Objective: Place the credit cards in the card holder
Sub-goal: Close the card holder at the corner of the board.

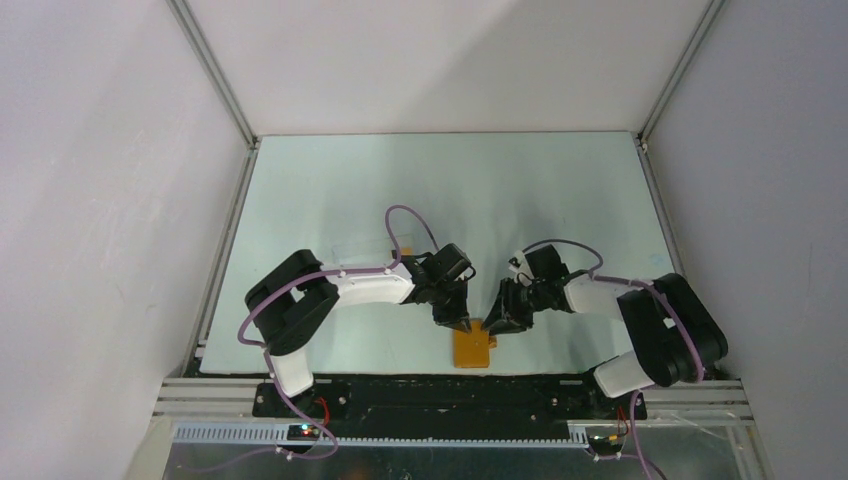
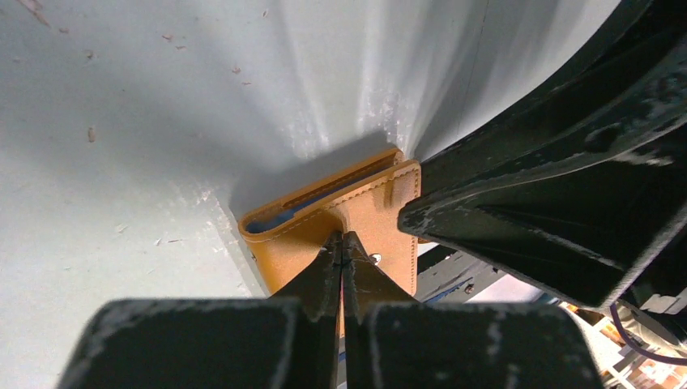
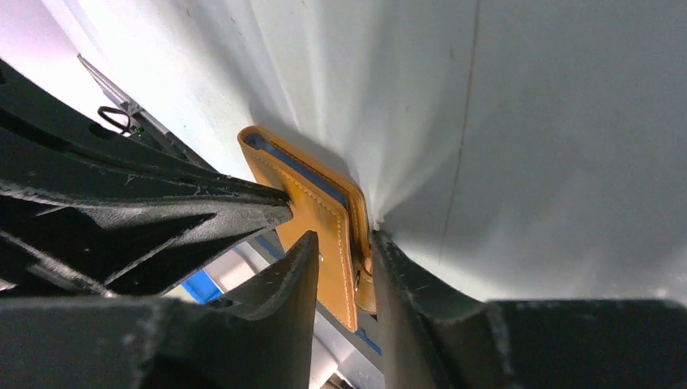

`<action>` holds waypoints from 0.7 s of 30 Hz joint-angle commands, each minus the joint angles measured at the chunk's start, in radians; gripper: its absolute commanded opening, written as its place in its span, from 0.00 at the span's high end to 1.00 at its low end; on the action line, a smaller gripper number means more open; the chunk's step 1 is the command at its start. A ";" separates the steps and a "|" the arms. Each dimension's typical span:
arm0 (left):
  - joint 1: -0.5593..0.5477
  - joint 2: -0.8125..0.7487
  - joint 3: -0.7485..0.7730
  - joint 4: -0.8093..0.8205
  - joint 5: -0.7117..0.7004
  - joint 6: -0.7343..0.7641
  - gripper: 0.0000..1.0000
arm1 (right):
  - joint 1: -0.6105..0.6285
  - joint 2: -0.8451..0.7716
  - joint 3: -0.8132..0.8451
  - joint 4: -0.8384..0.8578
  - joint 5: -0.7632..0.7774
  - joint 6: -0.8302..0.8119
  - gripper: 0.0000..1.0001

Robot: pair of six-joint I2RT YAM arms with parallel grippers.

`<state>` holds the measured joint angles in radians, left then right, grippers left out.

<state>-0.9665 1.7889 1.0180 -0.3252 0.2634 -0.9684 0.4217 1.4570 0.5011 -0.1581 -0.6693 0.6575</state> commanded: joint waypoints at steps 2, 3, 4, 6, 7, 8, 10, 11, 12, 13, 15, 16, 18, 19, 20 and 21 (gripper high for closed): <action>-0.009 0.062 -0.017 -0.084 -0.066 0.027 1.00 | 0.055 0.059 0.016 -0.005 0.004 -0.073 0.71; -0.010 0.061 -0.017 -0.084 -0.065 0.027 1.00 | 0.060 0.056 0.016 -0.015 0.005 -0.074 0.73; -0.010 0.061 -0.017 -0.084 -0.064 0.027 1.00 | 0.067 0.052 0.016 -0.038 0.010 -0.081 0.77; -0.009 0.062 -0.018 -0.084 -0.065 0.027 1.00 | 0.072 0.026 0.015 -0.079 0.028 -0.086 0.82; -0.009 0.062 -0.018 -0.084 -0.065 0.027 1.00 | 0.072 0.002 0.014 -0.093 0.041 -0.086 0.84; -0.010 0.062 -0.017 -0.084 -0.066 0.027 1.00 | 0.073 -0.011 0.014 -0.121 0.047 -0.086 0.84; -0.010 0.063 -0.018 -0.085 -0.065 0.028 1.00 | 0.073 -0.063 0.014 -0.158 0.059 -0.080 0.87; -0.010 0.063 -0.018 -0.084 -0.065 0.028 1.00 | 0.073 -0.075 0.014 -0.176 0.055 -0.078 0.88; -0.009 0.063 -0.018 -0.085 -0.066 0.027 1.00 | 0.073 -0.093 0.014 -0.184 0.051 -0.077 0.88; -0.009 0.065 -0.018 -0.085 -0.066 0.027 1.00 | 0.073 -0.100 0.014 -0.203 0.044 -0.078 0.89; -0.009 0.066 -0.016 -0.086 -0.066 0.027 1.00 | 0.072 -0.114 0.014 -0.238 0.039 -0.082 0.90; -0.009 0.067 -0.015 -0.088 -0.065 0.027 1.00 | 0.072 -0.118 0.014 -0.251 0.040 -0.083 0.91; -0.009 0.067 -0.013 -0.089 -0.065 0.027 1.00 | 0.071 -0.118 0.014 -0.285 0.035 -0.094 0.91; -0.009 0.067 -0.013 -0.090 -0.065 0.027 1.00 | 0.069 -0.117 0.015 -0.298 0.030 -0.098 0.91; -0.009 0.066 -0.013 -0.089 -0.066 0.027 1.00 | 0.068 -0.115 0.015 -0.303 0.026 -0.104 0.91; -0.009 0.066 -0.013 -0.090 -0.067 0.027 1.00 | 0.066 -0.113 0.015 -0.318 0.024 -0.106 0.91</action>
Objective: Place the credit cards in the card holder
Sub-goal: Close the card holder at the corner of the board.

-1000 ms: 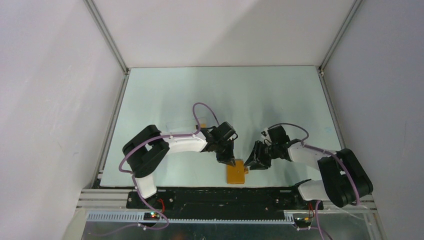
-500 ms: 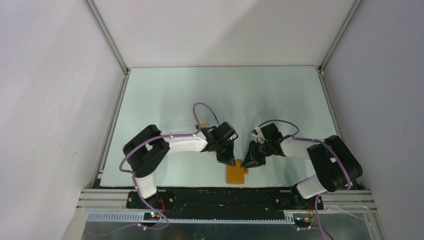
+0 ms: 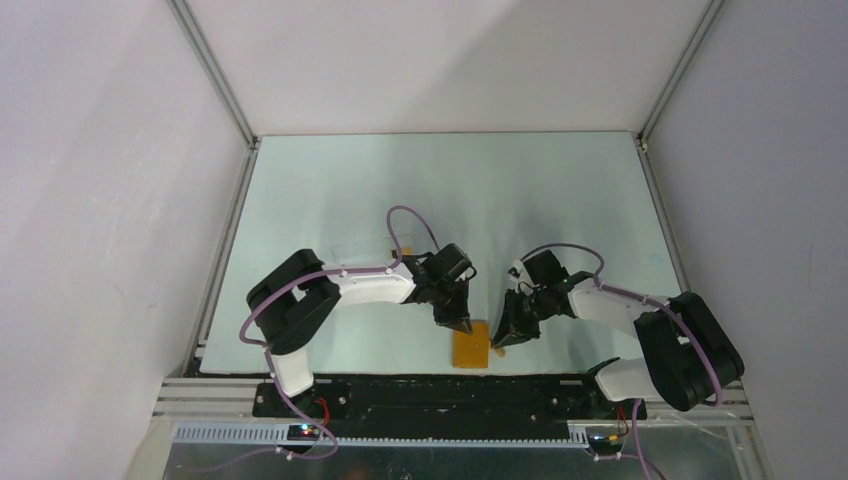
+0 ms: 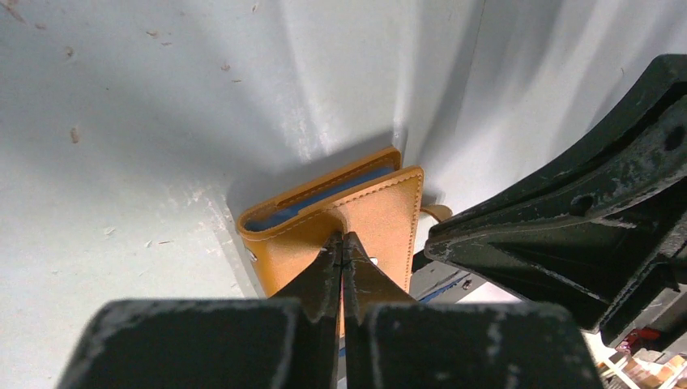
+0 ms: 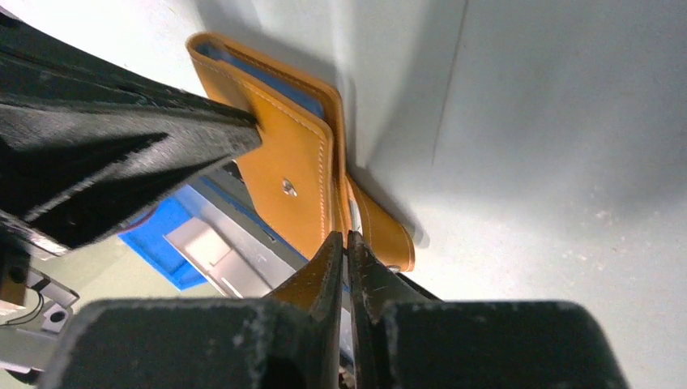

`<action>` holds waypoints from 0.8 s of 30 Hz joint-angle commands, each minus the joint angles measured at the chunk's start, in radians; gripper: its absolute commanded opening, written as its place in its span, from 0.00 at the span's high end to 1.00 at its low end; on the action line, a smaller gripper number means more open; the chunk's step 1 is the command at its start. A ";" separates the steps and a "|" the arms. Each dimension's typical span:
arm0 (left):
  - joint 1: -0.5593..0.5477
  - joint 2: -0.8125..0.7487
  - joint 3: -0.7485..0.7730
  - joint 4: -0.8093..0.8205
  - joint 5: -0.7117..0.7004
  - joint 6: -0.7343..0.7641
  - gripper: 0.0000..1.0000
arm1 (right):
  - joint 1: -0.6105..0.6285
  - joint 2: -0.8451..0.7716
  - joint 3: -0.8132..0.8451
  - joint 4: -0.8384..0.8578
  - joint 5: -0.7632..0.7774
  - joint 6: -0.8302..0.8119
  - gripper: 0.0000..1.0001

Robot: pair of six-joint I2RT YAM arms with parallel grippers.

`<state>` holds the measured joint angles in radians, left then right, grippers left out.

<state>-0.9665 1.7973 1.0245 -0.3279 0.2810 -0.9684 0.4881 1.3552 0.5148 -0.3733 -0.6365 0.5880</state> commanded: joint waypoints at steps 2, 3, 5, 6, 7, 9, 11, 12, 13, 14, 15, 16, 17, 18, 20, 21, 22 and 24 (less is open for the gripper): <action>-0.010 0.054 -0.020 -0.089 -0.083 0.028 1.00 | -0.006 -0.010 0.003 -0.111 -0.016 -0.048 0.90; -0.010 0.046 -0.020 -0.089 -0.088 0.029 1.00 | -0.012 -0.022 0.004 -0.111 -0.023 -0.051 0.90; -0.011 0.028 -0.020 -0.091 -0.096 0.040 0.98 | -0.025 -0.059 0.004 -0.103 -0.032 -0.048 0.86; -0.013 0.020 -0.016 -0.089 -0.105 0.046 0.97 | -0.033 -0.097 0.005 -0.100 -0.035 -0.043 0.84; -0.015 -0.002 -0.013 -0.088 -0.111 0.055 0.93 | -0.052 -0.117 0.005 -0.092 -0.042 -0.030 0.78; -0.021 -0.037 -0.004 -0.088 -0.121 0.063 0.85 | -0.080 -0.177 0.005 -0.081 -0.053 -0.010 0.67; -0.023 -0.070 0.006 -0.086 -0.123 0.064 0.78 | -0.102 -0.226 0.005 -0.076 -0.058 -0.001 0.60; -0.024 -0.087 0.008 -0.086 -0.116 0.065 0.77 | -0.109 -0.248 0.005 -0.076 -0.055 -0.004 0.59; -0.024 -0.094 0.009 -0.086 -0.104 0.068 0.76 | -0.121 -0.256 0.005 -0.084 -0.054 -0.008 0.56; -0.024 -0.105 0.008 -0.085 -0.098 0.070 0.76 | -0.133 -0.255 0.005 -0.091 -0.052 -0.019 0.56; -0.024 -0.110 0.001 -0.085 -0.088 0.071 0.76 | -0.139 -0.245 0.005 -0.107 -0.049 -0.027 0.55; -0.024 -0.117 -0.005 -0.085 -0.084 0.068 0.77 | -0.148 -0.237 0.005 -0.124 -0.039 -0.042 0.55; -0.024 -0.120 -0.017 -0.086 -0.074 0.066 0.79 | -0.152 -0.219 0.003 -0.129 -0.034 -0.049 0.55; -0.024 -0.123 -0.024 -0.086 -0.068 0.061 0.82 | -0.157 -0.208 0.002 -0.135 -0.032 -0.061 0.56; -0.026 -0.131 -0.050 -0.087 -0.058 0.049 0.88 | -0.162 -0.177 0.000 -0.140 -0.027 -0.071 0.57; -0.031 -0.133 -0.067 -0.087 -0.059 0.045 0.90 | -0.163 -0.159 -0.003 -0.138 -0.027 -0.072 0.58; -0.033 -0.140 -0.075 -0.087 -0.061 0.038 0.93 | -0.164 -0.151 -0.004 -0.133 -0.024 -0.072 0.59; -0.042 -0.142 -0.091 -0.086 -0.059 0.031 0.96 | -0.164 -0.128 -0.014 -0.109 -0.029 -0.065 0.63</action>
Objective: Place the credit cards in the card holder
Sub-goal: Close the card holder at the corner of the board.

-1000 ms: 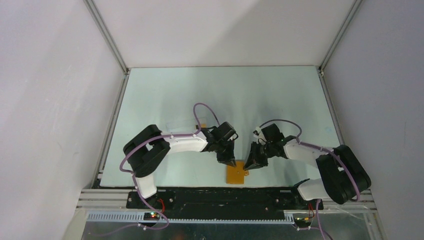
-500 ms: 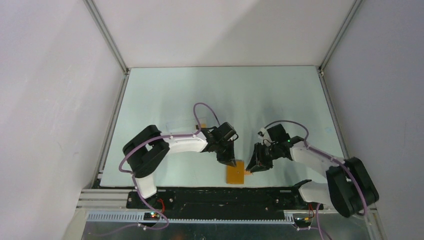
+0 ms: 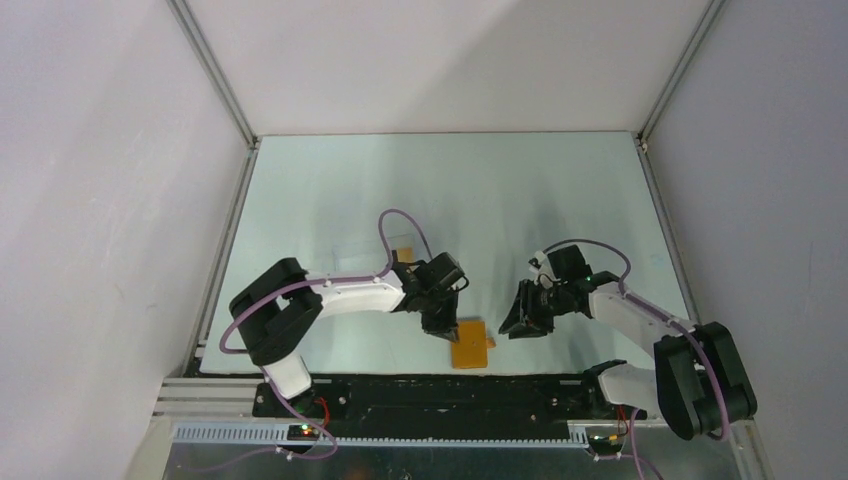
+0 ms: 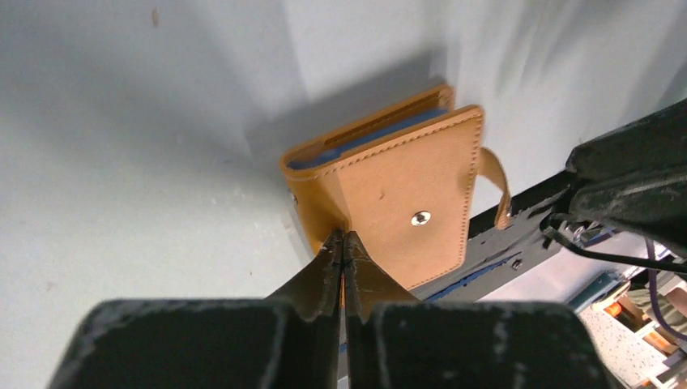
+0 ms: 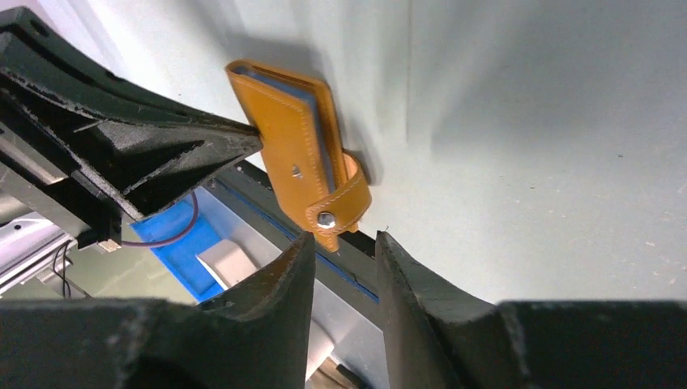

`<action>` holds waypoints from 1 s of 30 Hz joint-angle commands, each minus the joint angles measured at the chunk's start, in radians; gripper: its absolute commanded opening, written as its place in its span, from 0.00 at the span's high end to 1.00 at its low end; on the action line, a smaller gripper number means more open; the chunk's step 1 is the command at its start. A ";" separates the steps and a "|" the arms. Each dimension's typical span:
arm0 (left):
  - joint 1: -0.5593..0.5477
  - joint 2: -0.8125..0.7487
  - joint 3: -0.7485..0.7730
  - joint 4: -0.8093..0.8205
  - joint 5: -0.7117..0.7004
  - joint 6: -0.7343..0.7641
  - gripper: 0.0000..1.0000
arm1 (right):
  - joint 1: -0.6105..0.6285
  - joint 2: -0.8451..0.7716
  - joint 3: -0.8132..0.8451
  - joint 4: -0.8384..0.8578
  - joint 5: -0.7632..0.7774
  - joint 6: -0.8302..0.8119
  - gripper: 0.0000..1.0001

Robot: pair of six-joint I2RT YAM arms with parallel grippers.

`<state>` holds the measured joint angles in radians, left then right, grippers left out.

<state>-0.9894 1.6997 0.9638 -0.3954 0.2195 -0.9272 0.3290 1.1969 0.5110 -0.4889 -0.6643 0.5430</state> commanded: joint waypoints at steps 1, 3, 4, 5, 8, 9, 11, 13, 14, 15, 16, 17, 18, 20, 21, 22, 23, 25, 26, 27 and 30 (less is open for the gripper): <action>-0.024 -0.033 -0.030 -0.018 0.003 -0.011 0.97 | -0.005 0.047 -0.018 0.016 -0.004 -0.013 0.65; -0.034 -0.004 -0.011 -0.018 0.006 -0.012 0.99 | -0.003 0.072 -0.029 0.052 -0.008 -0.002 0.72; -0.043 0.008 -0.001 -0.019 0.008 -0.010 1.00 | -0.002 0.091 -0.035 0.067 -0.006 0.002 0.76; -0.048 0.032 0.019 -0.019 0.008 -0.009 1.00 | 0.001 0.101 -0.037 0.075 0.000 0.008 0.77; -0.060 0.073 0.055 -0.020 0.009 -0.013 1.00 | 0.016 0.158 -0.043 0.118 0.000 0.014 0.81; -0.061 0.089 0.062 -0.020 0.007 -0.018 1.00 | 0.029 0.171 -0.044 0.142 -0.011 0.019 0.82; -0.065 0.105 0.060 -0.020 0.004 -0.032 1.00 | 0.059 0.203 -0.045 0.186 -0.028 0.034 0.84; -0.068 0.112 0.051 -0.019 0.006 -0.041 1.00 | 0.090 0.227 -0.044 0.234 -0.047 0.056 0.85; -0.069 0.111 0.046 -0.020 0.006 -0.042 1.00 | 0.098 0.235 -0.044 0.249 -0.053 0.075 0.85; -0.069 0.106 0.044 -0.020 0.006 -0.042 1.00 | 0.116 0.239 -0.044 0.274 -0.059 0.085 0.85; -0.069 0.101 0.040 -0.020 0.004 -0.043 1.00 | 0.123 0.241 -0.044 0.282 -0.059 0.102 0.85; -0.069 0.088 0.040 -0.019 0.001 -0.042 1.00 | 0.134 0.239 -0.044 0.293 -0.054 0.110 0.85; -0.068 0.073 0.039 -0.018 0.000 -0.041 1.00 | 0.140 0.234 -0.043 0.296 -0.050 0.121 0.85; -0.065 0.046 0.037 -0.017 -0.002 -0.039 0.97 | 0.146 0.221 -0.043 0.295 -0.042 0.130 0.85; -0.062 0.036 0.035 -0.012 -0.001 -0.038 0.93 | 0.147 0.208 -0.044 0.289 -0.041 0.131 0.85; -0.056 0.013 0.029 -0.009 0.000 -0.040 0.91 | 0.146 0.200 -0.043 0.284 -0.036 0.130 0.85; -0.047 0.002 0.024 0.002 0.002 -0.042 0.88 | 0.146 0.177 -0.040 0.267 -0.029 0.129 0.85; -0.030 -0.035 0.006 0.026 0.011 -0.047 0.84 | 0.142 0.131 -0.031 0.225 0.006 0.120 0.85; -0.025 -0.057 -0.010 0.036 0.015 -0.052 0.83 | 0.139 0.114 -0.027 0.196 0.034 0.113 0.84; -0.016 -0.069 -0.016 0.057 0.030 -0.055 0.82 | 0.137 0.077 -0.018 0.181 0.048 0.105 0.84; -0.005 -0.108 -0.037 0.100 0.063 -0.065 0.81 | 0.113 0.003 -0.008 0.153 0.088 0.094 0.83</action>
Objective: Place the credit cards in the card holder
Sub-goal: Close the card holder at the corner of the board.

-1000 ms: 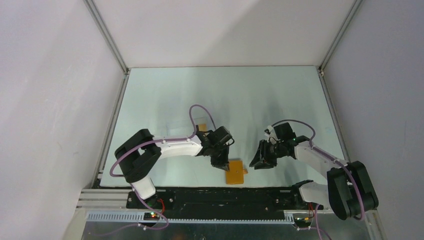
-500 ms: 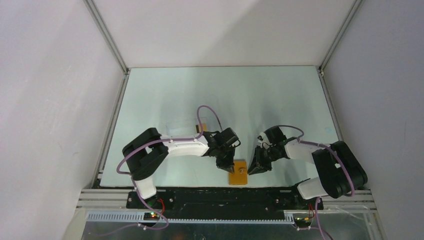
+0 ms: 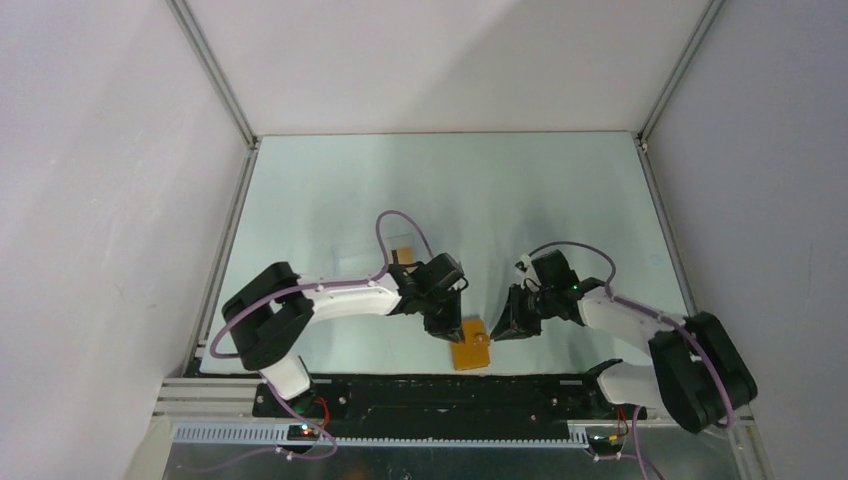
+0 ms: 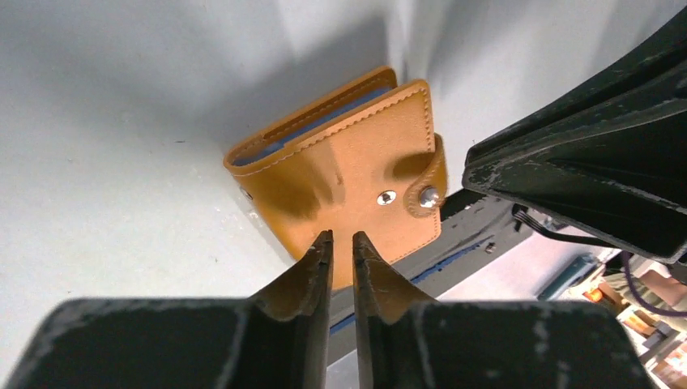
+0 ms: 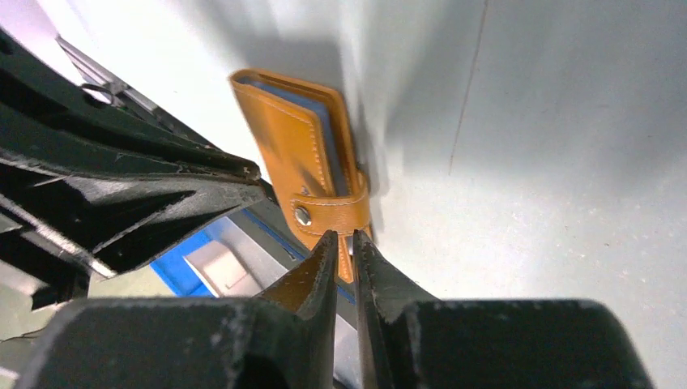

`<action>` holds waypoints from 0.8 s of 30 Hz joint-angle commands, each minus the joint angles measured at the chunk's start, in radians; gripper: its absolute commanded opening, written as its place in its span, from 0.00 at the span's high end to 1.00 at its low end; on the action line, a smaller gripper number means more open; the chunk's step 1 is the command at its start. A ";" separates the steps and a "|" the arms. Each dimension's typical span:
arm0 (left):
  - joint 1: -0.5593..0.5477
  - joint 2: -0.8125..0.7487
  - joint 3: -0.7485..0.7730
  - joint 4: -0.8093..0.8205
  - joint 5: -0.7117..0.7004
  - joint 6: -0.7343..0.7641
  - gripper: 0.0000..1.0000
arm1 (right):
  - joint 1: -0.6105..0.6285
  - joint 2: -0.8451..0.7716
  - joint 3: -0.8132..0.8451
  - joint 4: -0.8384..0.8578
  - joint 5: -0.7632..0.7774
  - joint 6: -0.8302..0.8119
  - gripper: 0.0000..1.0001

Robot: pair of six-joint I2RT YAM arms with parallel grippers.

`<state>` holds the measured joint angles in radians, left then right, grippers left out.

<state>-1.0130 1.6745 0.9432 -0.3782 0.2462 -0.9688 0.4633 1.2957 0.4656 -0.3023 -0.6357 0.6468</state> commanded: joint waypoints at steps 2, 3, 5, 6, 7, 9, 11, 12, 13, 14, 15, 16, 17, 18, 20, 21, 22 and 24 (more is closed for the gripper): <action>0.020 -0.095 -0.024 0.123 0.062 -0.037 0.81 | -0.043 -0.137 0.039 -0.012 0.046 -0.017 0.84; 0.022 -0.099 -0.028 0.136 0.069 -0.043 0.80 | -0.055 -0.146 0.039 0.002 0.023 -0.019 0.84; 0.025 -0.118 -0.069 0.191 0.082 -0.069 0.75 | -0.066 -0.131 0.040 0.057 -0.010 -0.017 0.85; 0.026 -0.124 -0.089 0.257 0.098 -0.097 0.71 | -0.067 -0.099 0.043 0.087 -0.038 -0.017 0.86; 0.035 -0.138 -0.139 0.305 0.109 -0.117 0.69 | -0.067 -0.081 0.050 0.099 -0.058 -0.015 0.86; 0.047 -0.154 -0.222 0.479 0.133 -0.218 0.63 | -0.062 -0.015 0.056 0.142 -0.093 -0.013 0.87; 0.055 -0.170 -0.263 0.534 0.123 -0.237 0.62 | -0.061 0.049 0.057 0.214 -0.128 -0.001 0.88; 0.058 -0.175 -0.270 0.544 0.113 -0.237 0.62 | -0.060 0.082 0.057 0.231 -0.138 0.008 0.88; 0.059 -0.181 -0.281 0.546 0.111 -0.236 0.62 | -0.056 0.098 0.057 0.266 -0.153 0.013 0.88; 0.062 -0.181 -0.285 0.550 0.112 -0.234 0.62 | -0.052 0.124 0.057 0.279 -0.161 0.022 0.89; 0.064 -0.176 -0.290 0.551 0.114 -0.234 0.62 | -0.050 0.135 0.057 0.323 -0.175 0.028 0.89; 0.066 -0.167 -0.294 0.554 0.116 -0.234 0.62 | -0.043 0.153 0.058 0.340 -0.181 0.037 0.89; 0.067 -0.163 -0.297 0.561 0.118 -0.233 0.63 | -0.039 0.166 0.058 0.369 -0.188 0.041 0.89; 0.067 -0.151 -0.299 0.562 0.120 -0.233 0.63 | -0.033 0.171 0.058 0.382 -0.196 0.049 0.89; 0.068 -0.133 -0.302 0.575 0.124 -0.235 0.64 | -0.023 0.184 0.057 0.411 -0.200 0.056 0.89; 0.068 -0.128 -0.302 0.578 0.127 -0.236 0.65 | -0.021 0.192 0.057 0.417 -0.198 0.057 0.89; 0.067 -0.115 -0.302 0.580 0.128 -0.239 0.65 | -0.015 0.197 0.057 0.416 -0.189 0.054 0.89; 0.067 -0.099 -0.299 0.587 0.132 -0.238 0.66 | -0.008 0.216 0.057 0.402 -0.173 0.038 0.89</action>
<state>-0.9501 1.5455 0.6468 0.1535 0.3561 -1.1893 0.4389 1.4834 0.4946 0.0406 -0.8001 0.6884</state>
